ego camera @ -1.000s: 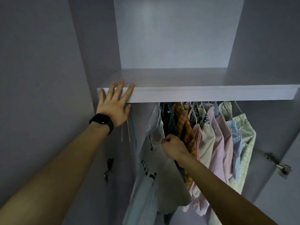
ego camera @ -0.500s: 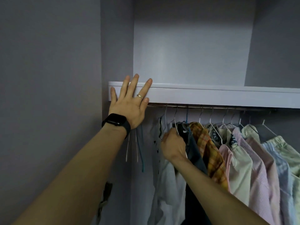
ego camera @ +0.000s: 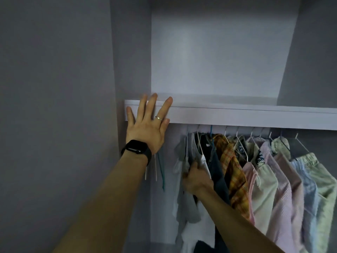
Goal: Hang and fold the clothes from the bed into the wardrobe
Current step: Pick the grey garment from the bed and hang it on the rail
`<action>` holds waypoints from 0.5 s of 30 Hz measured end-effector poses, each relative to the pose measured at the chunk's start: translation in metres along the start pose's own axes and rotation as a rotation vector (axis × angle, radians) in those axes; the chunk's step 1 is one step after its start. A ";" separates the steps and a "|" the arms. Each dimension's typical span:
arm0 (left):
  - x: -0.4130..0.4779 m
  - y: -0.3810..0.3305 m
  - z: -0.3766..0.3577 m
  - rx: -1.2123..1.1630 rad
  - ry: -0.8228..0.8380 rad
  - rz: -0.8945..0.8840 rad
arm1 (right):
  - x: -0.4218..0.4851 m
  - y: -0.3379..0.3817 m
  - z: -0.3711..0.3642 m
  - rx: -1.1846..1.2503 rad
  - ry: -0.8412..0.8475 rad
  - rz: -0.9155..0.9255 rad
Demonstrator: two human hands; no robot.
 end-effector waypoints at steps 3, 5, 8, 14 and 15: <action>-0.001 -0.007 0.014 -0.013 0.117 0.052 | -0.038 -0.003 0.028 -0.015 0.122 -0.011; -0.003 -0.015 0.028 -0.040 0.196 0.105 | -0.064 -0.004 0.057 0.017 0.146 0.010; -0.016 -0.033 0.046 -0.190 0.311 0.197 | -0.104 -0.005 0.107 0.080 0.108 0.041; -0.130 -0.120 0.057 -0.467 0.550 0.205 | -0.206 -0.042 0.194 0.111 -0.084 0.062; -0.147 -0.139 0.059 -0.482 0.578 0.152 | -0.224 -0.050 0.206 0.103 -0.126 0.063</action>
Point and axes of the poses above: each hand's wrist, its own x-axis towards the middle knuckle, its own z-axis out of the back of the hand, y = z × x, the point moved 5 cm from there along x, towards the middle knuckle, and after that the axes turned 8 degrees about -y, right-handed, at the moved point
